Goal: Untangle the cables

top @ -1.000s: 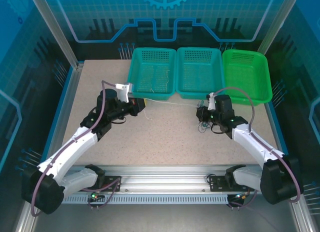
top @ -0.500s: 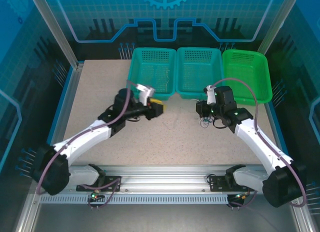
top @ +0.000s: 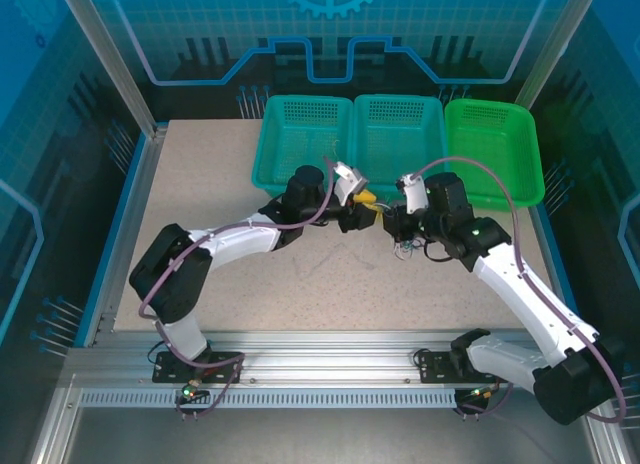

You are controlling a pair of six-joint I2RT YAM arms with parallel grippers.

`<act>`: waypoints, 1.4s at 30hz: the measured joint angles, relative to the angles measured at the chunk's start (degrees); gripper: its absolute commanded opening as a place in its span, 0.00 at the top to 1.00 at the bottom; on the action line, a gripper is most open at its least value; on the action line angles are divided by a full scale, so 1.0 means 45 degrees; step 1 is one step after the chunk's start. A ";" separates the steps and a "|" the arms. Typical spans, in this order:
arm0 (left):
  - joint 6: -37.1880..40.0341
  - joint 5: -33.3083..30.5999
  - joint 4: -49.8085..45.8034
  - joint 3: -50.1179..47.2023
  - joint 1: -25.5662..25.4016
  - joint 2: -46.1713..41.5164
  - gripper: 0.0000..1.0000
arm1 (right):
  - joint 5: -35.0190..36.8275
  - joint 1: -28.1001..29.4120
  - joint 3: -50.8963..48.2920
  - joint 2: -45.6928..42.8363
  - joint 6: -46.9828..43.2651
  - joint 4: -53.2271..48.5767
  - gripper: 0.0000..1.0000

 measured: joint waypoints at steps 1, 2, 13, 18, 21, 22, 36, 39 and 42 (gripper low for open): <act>-0.0019 0.0039 0.0151 0.0024 0.0000 0.0112 0.90 | 0.0000 0.0087 0.0015 0.0010 0.0005 0.0000 0.94; 0.0019 0.0049 0.0330 0.0034 0.0000 0.0180 0.99 | 0.0000 0.0155 0.0029 0.0015 0.0010 0.0005 0.92; -0.0869 -0.0942 -0.0092 -0.0719 -0.0408 -0.1389 1.00 | 0.2011 -0.0248 -0.2346 0.0427 0.2569 0.2589 0.76; -0.1457 -0.1613 -0.1345 -0.1098 -0.0413 -0.1647 1.00 | 0.1287 -0.0287 -0.3536 0.1200 0.3279 0.4381 0.68; -0.1773 -0.1982 -0.1579 -0.1127 -0.0403 -0.1719 1.00 | 0.1209 -0.0384 -0.4051 0.1530 0.3716 0.4741 0.64; -0.1880 -0.2064 -0.1613 -0.1127 -0.0403 -0.1763 1.00 | 0.1093 -0.0481 -0.4250 0.1535 0.3895 0.4891 0.63; -0.1972 -0.2788 -0.0772 -0.0525 -0.0107 -0.1826 1.00 | -0.0457 -0.1452 -0.6431 -0.3662 0.4158 0.1345 0.11; -0.1967 -0.2783 -0.0787 -0.0384 -0.0155 -0.1545 1.00 | -0.0471 -0.1525 -0.5994 -0.4731 0.3861 0.1200 0.11; -0.1923 -0.2652 -0.0874 -0.0325 -0.0243 -0.1467 1.00 | -0.0476 -0.1666 -0.5659 -0.4337 0.3730 0.1564 0.15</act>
